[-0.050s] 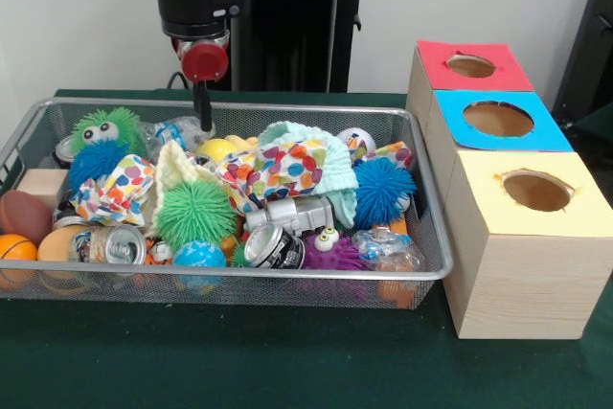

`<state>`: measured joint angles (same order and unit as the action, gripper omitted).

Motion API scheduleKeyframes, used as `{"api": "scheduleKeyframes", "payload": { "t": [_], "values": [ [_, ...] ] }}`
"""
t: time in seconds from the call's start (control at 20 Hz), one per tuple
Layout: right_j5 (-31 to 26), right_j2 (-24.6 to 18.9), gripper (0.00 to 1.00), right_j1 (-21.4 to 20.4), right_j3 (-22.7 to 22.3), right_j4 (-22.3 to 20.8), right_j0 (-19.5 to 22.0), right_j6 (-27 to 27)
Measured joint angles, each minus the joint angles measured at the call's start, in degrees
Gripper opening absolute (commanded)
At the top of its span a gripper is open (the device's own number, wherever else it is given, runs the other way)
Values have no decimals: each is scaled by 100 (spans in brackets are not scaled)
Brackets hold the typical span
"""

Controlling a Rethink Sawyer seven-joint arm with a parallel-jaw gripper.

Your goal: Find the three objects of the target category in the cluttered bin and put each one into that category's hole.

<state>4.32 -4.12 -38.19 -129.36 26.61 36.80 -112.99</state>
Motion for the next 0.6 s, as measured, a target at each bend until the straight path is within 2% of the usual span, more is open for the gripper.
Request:
{"api": "scheduleKeyframes", "payload": {
  "t": [0.6],
  "values": [
    [-64, 0, 100, 21, 28, -15, 216, 0]
  ]
}}
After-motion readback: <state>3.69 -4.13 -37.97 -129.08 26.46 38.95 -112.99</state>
